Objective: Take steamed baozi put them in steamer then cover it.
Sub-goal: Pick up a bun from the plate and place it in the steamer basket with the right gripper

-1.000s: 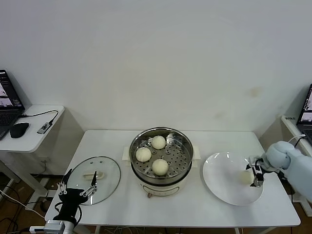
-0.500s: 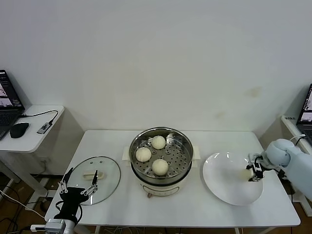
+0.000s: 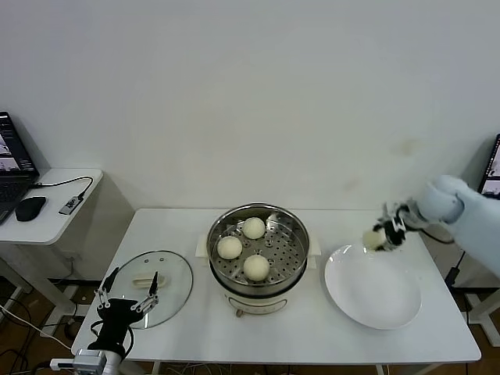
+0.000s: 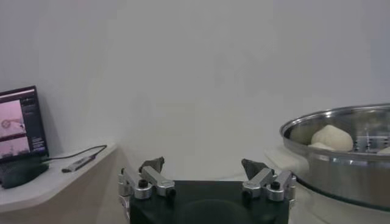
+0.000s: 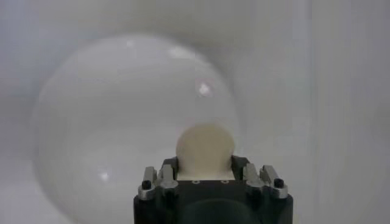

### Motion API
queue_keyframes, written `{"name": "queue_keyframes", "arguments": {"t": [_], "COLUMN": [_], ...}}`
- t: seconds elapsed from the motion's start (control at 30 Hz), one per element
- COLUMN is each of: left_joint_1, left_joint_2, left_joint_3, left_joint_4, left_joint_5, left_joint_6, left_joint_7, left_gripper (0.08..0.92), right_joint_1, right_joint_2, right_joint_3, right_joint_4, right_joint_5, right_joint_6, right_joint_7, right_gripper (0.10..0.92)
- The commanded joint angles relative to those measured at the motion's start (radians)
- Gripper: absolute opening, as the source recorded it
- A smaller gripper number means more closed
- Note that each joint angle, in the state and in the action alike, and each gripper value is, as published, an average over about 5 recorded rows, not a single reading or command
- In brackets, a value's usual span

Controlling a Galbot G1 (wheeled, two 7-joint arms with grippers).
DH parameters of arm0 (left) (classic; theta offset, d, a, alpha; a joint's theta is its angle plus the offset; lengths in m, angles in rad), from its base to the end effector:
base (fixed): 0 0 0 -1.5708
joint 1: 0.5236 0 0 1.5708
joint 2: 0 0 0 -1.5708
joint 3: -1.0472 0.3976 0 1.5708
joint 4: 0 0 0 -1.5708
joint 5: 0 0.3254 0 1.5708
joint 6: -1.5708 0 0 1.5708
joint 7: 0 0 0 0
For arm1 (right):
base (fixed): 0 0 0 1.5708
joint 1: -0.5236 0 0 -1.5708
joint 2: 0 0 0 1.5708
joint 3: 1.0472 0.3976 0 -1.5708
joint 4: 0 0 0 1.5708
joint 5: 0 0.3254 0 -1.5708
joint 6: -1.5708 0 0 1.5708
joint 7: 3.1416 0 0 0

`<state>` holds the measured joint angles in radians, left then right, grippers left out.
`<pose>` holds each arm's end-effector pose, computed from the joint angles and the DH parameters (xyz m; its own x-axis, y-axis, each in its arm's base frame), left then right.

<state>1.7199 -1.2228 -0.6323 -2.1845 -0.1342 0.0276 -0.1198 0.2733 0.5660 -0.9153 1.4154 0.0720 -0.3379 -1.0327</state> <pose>0.0898 0.0988 -0.3116 -0.9981 -0.0097 0.0613 0.0036 0.9771 0.2127 0.5038 -0.2072 -0.0852 -0.3630 -0.1534 0.9191 -0.9305 0.0089 -0.3661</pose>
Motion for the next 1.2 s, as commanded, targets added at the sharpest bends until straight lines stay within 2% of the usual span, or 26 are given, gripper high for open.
{"name": "queue_keyframes", "arguments": {"t": [0.03,0.4,0.7,1.2], "left_joint_1": [0.000,-0.003,0.001,0.001], "left_joint_2": [0.004,-0.003,-0.007,-0.006], "left_joint_3": [-0.007,-0.015,-0.024,-0.037], "left_joint_4": [-0.007,-0.009,-0.016,-0.002], "left_joint_5": [-0.006,-0.007,-0.009,-0.018], "left_joint_6": [-0.001,-0.002,-0.004,-0.005], "left_joint_7": [0.000,0.000,0.000,-0.001], "left_gripper": [0.823,0.823,0.823,0.823], "right_joint_1": [0.485,0.404,0.292,0.162], "right_joint_2": [0.195,0.408,0.471,0.471], "right_joint_3": [-0.376,-0.405,-0.410,-0.373], "right_joint_4": [0.127,0.098,0.020,-0.047], "right_joint_5": [0.394,0.509,0.419,0.289], "right_joint_6": [-0.151,-0.239,-0.237,-0.225], "right_joint_7": [0.078,0.156,0.149,0.144], "right_gripper": [0.551,0.560,0.560,0.560]}}
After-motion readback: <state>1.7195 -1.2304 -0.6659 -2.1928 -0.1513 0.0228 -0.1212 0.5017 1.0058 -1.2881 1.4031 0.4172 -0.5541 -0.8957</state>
